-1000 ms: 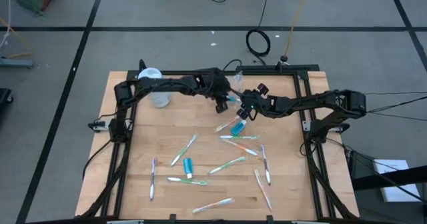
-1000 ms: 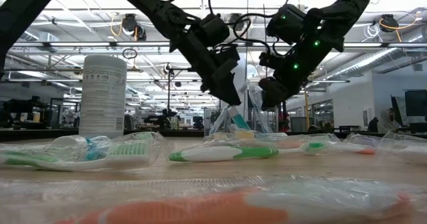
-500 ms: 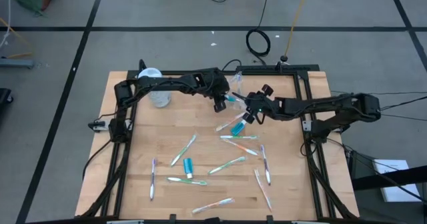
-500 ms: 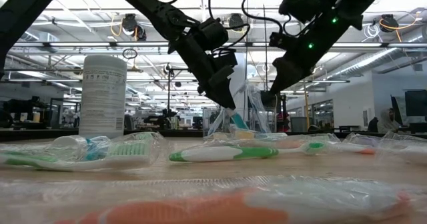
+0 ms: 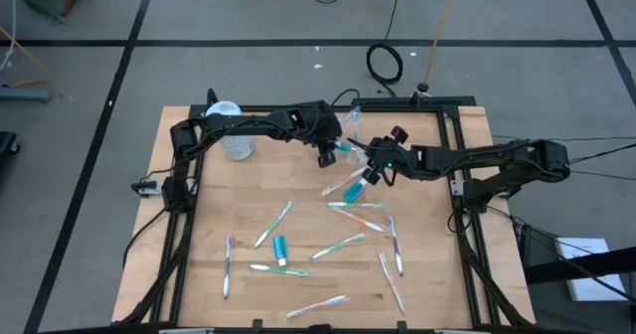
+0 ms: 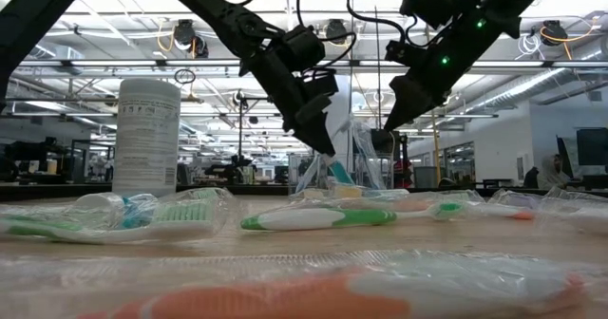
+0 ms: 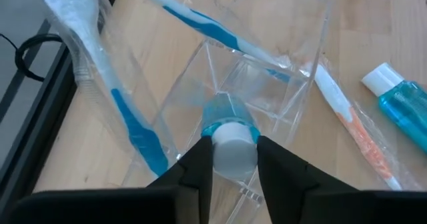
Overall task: Pick & Place toothbrushing station
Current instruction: Put the mouthwash into the transparent organizer
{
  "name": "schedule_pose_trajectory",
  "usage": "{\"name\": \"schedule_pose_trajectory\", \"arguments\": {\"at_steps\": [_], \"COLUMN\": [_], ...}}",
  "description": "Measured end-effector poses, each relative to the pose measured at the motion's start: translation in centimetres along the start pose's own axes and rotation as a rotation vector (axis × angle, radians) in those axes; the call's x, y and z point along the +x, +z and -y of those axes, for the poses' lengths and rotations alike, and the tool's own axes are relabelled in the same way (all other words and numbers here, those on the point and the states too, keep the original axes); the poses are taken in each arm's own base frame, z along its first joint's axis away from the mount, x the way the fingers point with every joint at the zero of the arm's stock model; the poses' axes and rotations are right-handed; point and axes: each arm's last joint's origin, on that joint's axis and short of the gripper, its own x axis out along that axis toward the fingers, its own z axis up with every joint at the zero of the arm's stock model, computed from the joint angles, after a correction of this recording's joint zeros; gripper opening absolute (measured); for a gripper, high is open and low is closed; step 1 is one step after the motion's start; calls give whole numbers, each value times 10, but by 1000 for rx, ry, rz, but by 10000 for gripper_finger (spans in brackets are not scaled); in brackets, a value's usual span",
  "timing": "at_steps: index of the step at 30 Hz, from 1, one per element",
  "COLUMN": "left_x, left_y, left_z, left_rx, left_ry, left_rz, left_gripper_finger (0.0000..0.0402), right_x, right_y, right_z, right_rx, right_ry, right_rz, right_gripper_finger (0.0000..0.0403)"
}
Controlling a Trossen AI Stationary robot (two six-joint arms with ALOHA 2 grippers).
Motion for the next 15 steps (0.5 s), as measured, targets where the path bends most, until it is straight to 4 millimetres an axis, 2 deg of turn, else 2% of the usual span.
{"name": "schedule_pose_trajectory", "arguments": {"at_steps": [4,10,15], "left_x": [0,1,1], "left_y": [2,4,5], "left_z": [0,-1,-1], "left_rx": [-9,5,7], "left_ry": [6,12,32], "left_rz": [21,48,55], "left_gripper_finger": [79,104,83], "right_x": [0,0,0], "right_y": [0,0,0], "right_z": [0,0,0], "right_rx": [0,-1,-1], "right_ry": [0,0,0], "right_rz": [0,-1,-1], "right_gripper_finger": [155,155,155]}}
